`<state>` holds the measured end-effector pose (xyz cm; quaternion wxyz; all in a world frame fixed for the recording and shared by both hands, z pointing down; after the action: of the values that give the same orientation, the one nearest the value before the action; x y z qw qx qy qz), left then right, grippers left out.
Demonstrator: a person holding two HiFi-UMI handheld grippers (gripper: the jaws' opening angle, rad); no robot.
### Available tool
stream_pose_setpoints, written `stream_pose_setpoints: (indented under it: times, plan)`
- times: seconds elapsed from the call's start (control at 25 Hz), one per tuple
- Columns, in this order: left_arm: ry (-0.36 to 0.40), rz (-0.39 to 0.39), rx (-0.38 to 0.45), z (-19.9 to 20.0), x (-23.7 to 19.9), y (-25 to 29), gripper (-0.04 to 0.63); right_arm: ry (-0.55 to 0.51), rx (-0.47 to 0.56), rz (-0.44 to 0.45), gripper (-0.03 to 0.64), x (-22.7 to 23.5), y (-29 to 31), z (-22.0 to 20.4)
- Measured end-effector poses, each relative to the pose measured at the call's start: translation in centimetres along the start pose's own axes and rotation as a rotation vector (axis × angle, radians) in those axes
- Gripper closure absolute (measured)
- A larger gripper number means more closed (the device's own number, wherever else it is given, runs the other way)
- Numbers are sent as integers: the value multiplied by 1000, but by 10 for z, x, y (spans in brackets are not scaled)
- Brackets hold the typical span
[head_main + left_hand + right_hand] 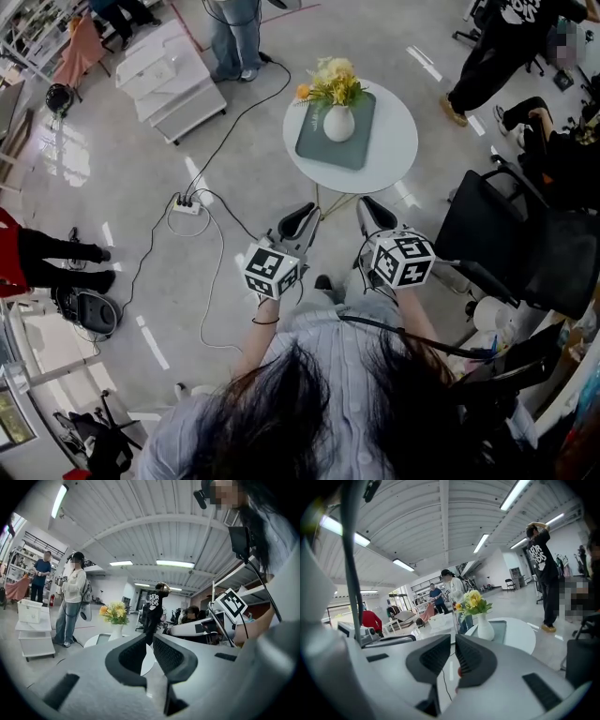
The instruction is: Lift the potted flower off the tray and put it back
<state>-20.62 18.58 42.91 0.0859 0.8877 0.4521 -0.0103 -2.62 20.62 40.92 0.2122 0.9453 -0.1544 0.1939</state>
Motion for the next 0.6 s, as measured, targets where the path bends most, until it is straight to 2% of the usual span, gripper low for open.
stream_pose_setpoints:
  times: [0.24,0.6]
  plan:
    - [-7,-4,-25,-7,-6,13,554,28,-10,-12,563,18,16,6]
    - [-18,46,-40,-2,-34,61,554,17,-68,28,561,60,62,28]
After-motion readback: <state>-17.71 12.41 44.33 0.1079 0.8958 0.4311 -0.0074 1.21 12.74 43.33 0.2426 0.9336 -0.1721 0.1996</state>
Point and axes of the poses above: the fingertips, and each gripper's own axes: y forward along the fingers, x to its right, z out of its top, the point moved 7 cm from there along -y, backward along the fingers, and after that the axes turned 7 degrees about y, right-handed, at the moved point
